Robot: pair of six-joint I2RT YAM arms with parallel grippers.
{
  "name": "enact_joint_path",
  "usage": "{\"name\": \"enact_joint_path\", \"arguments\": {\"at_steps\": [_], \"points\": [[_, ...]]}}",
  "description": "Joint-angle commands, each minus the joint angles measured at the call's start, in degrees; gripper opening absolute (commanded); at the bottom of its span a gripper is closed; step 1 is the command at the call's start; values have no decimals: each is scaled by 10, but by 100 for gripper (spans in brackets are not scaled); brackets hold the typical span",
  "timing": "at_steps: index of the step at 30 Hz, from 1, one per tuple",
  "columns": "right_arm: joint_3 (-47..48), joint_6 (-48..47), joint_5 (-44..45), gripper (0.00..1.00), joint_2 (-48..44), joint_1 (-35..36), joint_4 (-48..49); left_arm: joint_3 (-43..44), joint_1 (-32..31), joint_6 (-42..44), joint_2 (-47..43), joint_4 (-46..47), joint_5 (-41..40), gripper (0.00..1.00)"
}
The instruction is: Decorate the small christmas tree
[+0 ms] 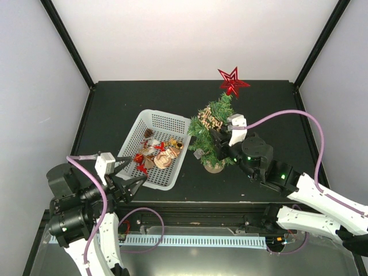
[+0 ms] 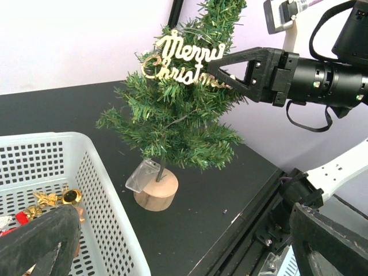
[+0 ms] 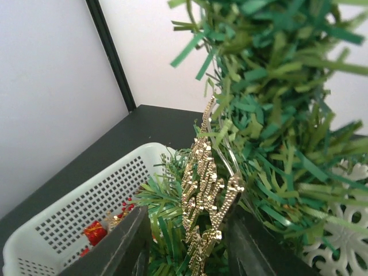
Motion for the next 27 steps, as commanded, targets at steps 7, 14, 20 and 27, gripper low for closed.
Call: {"name": "enact_joint_path", "arguments": {"at_steps": [7,14,20,27], "points": [[14,6,6,40,-26,-4,-15,-7,6,-9,-10,20,8,99],[29,-1,32,15,-31,-4,-39,-9,6,-20,-10,25,12,99],[22,4,19,7,-26,-4,-38,-11,6,-24,-11,28,8,99],[20,11,17,4,-18,-4,-43,-11,6,-26,-13,26,6,99]]}}
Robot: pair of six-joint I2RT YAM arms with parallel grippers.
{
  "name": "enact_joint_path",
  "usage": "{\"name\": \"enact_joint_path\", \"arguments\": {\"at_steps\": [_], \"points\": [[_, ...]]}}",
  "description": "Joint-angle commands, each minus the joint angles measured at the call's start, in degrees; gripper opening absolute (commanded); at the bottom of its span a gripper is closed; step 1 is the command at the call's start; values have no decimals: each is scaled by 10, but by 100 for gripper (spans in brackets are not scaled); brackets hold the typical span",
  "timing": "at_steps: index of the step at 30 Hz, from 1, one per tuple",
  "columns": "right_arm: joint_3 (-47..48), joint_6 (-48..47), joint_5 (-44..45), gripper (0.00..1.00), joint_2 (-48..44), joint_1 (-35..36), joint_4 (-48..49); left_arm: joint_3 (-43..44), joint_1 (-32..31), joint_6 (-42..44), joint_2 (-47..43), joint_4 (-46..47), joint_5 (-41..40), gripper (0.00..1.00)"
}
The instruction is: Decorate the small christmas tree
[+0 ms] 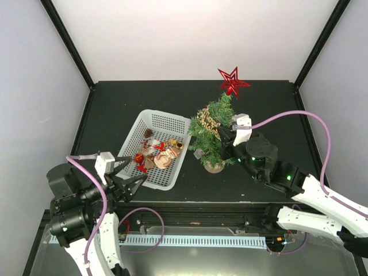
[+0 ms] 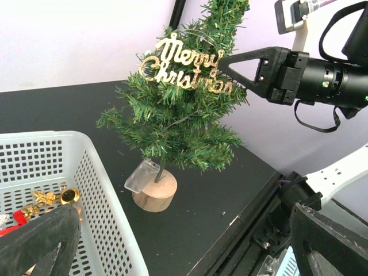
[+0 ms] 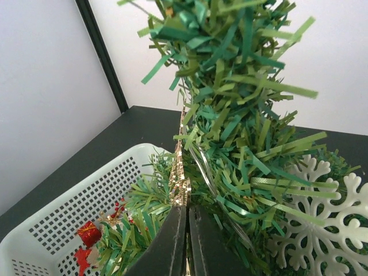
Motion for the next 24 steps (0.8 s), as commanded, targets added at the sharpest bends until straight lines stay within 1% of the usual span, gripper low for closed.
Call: {"name": "enact_joint_path", "arguments": {"at_steps": [1,7,12,16,18,24], "points": [[4,10,2,3,-1,-3,-3,-4,6,-5,-11,12,6,99],[3,17,5,3,-2,-2,-10,-7,6,-10,-13,18,-1,99],[5,22,17,7,-11,-2,-13,-15,6,-18,-18,26,-7,99],[17,18,21,13,-16,-2,-20,-19,6,-25,-21,32,-13,99],[23,17,20,19,-16,-2,-24,-20,7,-27,-22,34,-18,99],[29,13,18,42,-21,-2,-26,-24,7,-25,-24,34,-25,99]]}}
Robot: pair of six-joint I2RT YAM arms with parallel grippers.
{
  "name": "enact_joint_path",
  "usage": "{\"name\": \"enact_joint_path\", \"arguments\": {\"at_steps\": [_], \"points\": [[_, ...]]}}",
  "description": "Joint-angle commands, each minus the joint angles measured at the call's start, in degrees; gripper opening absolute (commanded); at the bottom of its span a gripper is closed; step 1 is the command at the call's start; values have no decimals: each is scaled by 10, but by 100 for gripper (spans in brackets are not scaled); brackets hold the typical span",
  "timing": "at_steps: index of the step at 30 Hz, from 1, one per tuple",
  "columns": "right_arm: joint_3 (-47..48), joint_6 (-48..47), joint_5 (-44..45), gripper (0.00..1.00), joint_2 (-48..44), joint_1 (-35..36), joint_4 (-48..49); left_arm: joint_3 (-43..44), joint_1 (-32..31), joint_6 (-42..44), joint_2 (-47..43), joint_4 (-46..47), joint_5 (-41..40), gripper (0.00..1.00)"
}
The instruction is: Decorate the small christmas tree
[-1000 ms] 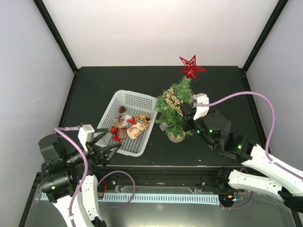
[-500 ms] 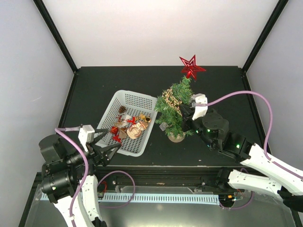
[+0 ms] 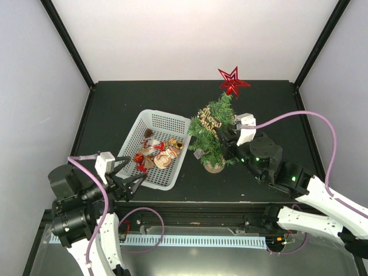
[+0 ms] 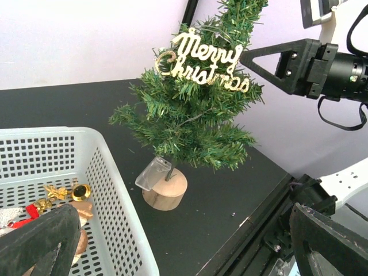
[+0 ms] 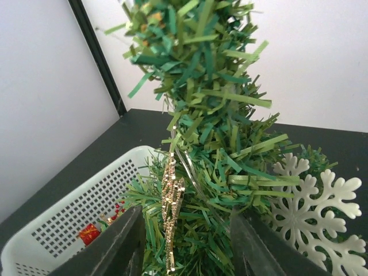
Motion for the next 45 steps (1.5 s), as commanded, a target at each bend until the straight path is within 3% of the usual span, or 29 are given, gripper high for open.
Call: {"name": "enact_joint_path", "arguments": {"at_steps": [1,10,16,21,26,34,38,45], "points": [[18,4,11,44,-15,-2,-2,-1,6,-4,-7,13,-8,99],[10,8,30,45,-89,-3,-32,23,6,39,18,-13,-31,99],[47,32,103,44,-82,-2,-159,88,5,115,112,-64,-82,99],[58,79,151,45,-50,-2,-236,132,2,112,174,-14,-120,99],[36,114,144,45,-48,-23,-243,184,-29,115,251,9,-185,99],[11,139,134,47,-102,-107,-250,155,-256,75,295,101,-443,99],[-13,131,52,49,-99,-202,-243,150,-276,88,332,113,-462,99],[-90,127,-169,49,-82,-413,-190,138,-295,144,403,155,-514,99]]}}
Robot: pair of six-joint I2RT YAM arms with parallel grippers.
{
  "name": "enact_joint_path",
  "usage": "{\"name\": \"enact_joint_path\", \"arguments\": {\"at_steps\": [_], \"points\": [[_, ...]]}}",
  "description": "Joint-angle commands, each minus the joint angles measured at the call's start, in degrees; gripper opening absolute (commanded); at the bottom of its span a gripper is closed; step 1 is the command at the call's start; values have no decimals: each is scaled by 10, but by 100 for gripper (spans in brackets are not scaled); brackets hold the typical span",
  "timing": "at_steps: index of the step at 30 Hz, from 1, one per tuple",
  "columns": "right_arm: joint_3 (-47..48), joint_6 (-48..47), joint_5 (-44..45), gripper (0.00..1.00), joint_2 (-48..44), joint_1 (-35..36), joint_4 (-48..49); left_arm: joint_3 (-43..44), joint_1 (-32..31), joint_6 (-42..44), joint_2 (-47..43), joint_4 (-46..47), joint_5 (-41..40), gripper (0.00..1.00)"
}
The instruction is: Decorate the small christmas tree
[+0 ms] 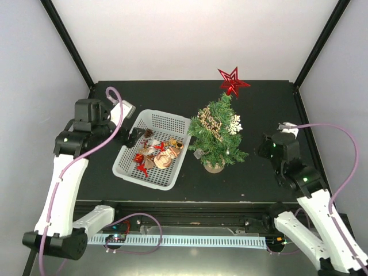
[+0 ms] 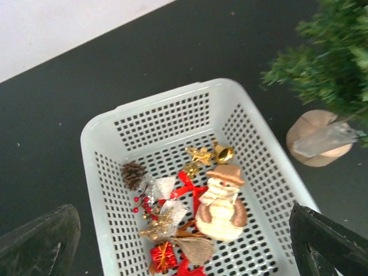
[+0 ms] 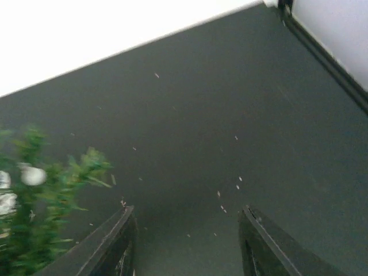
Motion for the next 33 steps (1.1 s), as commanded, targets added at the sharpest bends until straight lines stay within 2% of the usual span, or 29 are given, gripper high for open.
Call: {"name": "enact_joint_path", "arguments": {"at_steps": [1,4,8,10,12,13,17,23,29,33], "points": [[-48,9,-178,49,5,-114,44,-10,-5,53,47,41,-49,99],[-73,27,-227,49,12,-166,57,-10,-5,95,102,42,-58,99],[-77,37,-224,49,31,-176,52,-14,-5,158,177,49,-89,95],[-71,42,-219,49,34,-176,41,-9,-5,171,224,48,-118,88],[-79,42,-230,49,29,-177,46,-1,-5,162,270,54,-144,76],[-86,43,-240,49,30,-177,53,0,-5,154,299,58,-146,75],[-119,49,-280,49,61,-177,84,3,-17,111,367,102,-154,79],[-125,51,-303,49,90,-177,107,30,-45,70,443,153,-229,84],[-117,44,-316,49,107,-177,115,35,-68,42,475,183,-288,82],[-118,44,-323,49,109,-177,119,34,-81,25,488,194,-348,75]]}}
